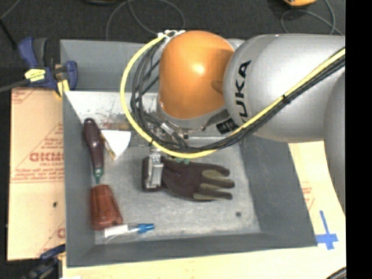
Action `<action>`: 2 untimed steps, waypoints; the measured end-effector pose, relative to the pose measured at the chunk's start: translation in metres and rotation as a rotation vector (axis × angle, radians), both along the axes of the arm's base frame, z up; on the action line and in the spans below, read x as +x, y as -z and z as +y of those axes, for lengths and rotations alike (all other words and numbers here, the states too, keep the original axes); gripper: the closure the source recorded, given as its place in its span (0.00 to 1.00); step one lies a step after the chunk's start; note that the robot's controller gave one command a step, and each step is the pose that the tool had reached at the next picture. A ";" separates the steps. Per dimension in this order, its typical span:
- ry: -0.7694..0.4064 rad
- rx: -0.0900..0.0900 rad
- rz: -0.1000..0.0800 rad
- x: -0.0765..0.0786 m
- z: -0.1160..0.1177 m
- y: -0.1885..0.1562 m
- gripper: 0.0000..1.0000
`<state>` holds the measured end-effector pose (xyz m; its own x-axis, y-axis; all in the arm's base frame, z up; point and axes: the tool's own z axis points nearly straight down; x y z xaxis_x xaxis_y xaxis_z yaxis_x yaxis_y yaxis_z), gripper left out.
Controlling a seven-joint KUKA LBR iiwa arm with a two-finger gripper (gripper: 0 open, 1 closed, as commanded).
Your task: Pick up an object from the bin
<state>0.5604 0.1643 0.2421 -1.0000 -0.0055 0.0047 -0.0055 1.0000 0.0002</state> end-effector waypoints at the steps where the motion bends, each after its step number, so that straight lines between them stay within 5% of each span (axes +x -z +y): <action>1: 0.004 0.001 -0.006 0.001 -0.001 -0.004 0.00; 2: -0.064 0.004 -0.013 -0.006 -0.019 0.011 0.00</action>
Offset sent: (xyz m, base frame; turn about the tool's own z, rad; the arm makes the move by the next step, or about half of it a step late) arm -0.0277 -0.0823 -0.0599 -0.2079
